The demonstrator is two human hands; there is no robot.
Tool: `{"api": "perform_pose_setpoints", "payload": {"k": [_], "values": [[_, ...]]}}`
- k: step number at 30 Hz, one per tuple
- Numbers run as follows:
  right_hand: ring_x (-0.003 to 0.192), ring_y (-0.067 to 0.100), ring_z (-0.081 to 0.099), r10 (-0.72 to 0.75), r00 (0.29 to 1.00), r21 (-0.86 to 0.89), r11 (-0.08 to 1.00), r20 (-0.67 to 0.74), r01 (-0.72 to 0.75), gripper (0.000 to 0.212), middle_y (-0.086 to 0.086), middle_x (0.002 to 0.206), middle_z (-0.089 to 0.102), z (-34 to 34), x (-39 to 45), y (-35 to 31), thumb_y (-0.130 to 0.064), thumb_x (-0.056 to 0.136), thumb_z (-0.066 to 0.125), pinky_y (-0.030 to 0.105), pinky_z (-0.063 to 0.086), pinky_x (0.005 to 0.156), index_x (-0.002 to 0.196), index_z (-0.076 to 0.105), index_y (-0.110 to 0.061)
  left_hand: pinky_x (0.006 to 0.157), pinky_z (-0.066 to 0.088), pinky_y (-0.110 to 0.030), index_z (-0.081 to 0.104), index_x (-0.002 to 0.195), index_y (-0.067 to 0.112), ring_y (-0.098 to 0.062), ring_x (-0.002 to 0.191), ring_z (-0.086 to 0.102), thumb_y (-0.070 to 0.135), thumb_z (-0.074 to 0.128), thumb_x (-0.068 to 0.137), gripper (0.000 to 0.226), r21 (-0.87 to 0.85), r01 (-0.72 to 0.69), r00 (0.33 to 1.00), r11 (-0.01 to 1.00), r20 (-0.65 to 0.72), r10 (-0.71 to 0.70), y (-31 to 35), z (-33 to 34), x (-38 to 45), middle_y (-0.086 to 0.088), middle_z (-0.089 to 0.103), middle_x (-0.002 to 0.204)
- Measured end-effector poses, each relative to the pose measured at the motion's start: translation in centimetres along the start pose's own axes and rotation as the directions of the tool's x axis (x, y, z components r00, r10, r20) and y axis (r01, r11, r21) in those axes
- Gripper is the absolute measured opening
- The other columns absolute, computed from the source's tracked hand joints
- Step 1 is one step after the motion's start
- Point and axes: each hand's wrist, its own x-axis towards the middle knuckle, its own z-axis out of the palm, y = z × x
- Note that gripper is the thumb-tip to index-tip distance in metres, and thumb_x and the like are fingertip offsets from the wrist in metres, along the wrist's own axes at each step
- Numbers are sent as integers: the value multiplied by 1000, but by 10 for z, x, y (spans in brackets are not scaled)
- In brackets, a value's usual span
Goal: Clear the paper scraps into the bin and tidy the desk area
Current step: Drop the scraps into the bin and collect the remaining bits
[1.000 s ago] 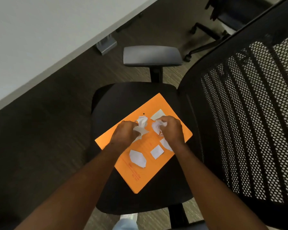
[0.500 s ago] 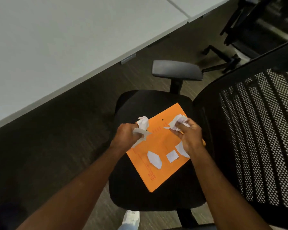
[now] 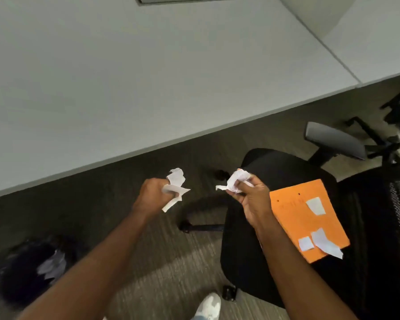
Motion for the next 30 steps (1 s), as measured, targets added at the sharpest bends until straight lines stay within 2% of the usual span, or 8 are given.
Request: {"api": "perform_pose_setpoints", "payload": {"k": [7,11,13,18,24,26,28,30], "values": [[85,22,73,160,978,-120,982,134,-144,23,4,90,74,163,-29,97,9,84,68,39,61,70,93,74,-11,53,38,-28,56,54,23,-31,63,65,19,82,72,32,-7,196,969,981,-151,-194,-179,-118,-55,-14,67,65],[93,26,73,262,944,-224,950,199,-216,26,10,106,71,247,-59,162,8,83,70,41,62,75,101,72,-10,46,38,-16,60,55,30,-4,54,63,21,83,70,29,-84,310,924,947,-208,-321,-288,-162,-105,9,66,54],[90,25,75,306,926,-278,930,221,-241,26,9,104,72,282,-74,194,8,82,71,38,62,71,100,73,-11,46,35,-14,69,63,26,-9,60,67,21,83,70,17,-71,362,900,930,-234,-368,-328,-177,-125,12,60,49],[77,22,73,414,868,-392,872,274,-292,24,13,95,69,362,-108,288,12,81,70,38,64,65,98,68,-4,63,50,-36,75,78,4,-33,75,72,16,86,71,18,-106,432,851,896,-282,-443,-426,-197,-158,-21,74,76],[84,26,65,505,824,-495,801,256,-337,38,11,97,65,417,-128,388,16,82,67,34,62,63,116,64,0,47,29,-17,74,64,2,-33,55,70,22,86,69,24,-118,516,780,849,-346,-522,-491,-179,-156,-20,70,59],[81,22,63,510,814,-553,778,277,-299,37,9,92,65,425,-128,418,17,82,66,35,61,66,116,63,2,42,32,-9,77,77,6,-27,61,71,14,86,67,15,-162,431,809,888,-365,-460,-514,-166,-149,-3,71,59],[88,23,62,497,816,-617,751,295,-235,37,8,94,66,430,-125,445,17,81,68,47,57,80,115,65,1,63,46,-3,75,100,11,-23,86,73,10,82,72,28,-244,375,837,894,-324,-440,-536,-156,-139,8,73,83],[104,29,61,517,802,-687,700,299,-195,47,11,112,65,430,-121,468,14,82,69,54,53,95,126,62,0,89,50,-21,70,115,9,-26,105,68,15,79,79,37,-249,385,853,889,-272,-446,-555,-144,-129,-6,74,109]]}}
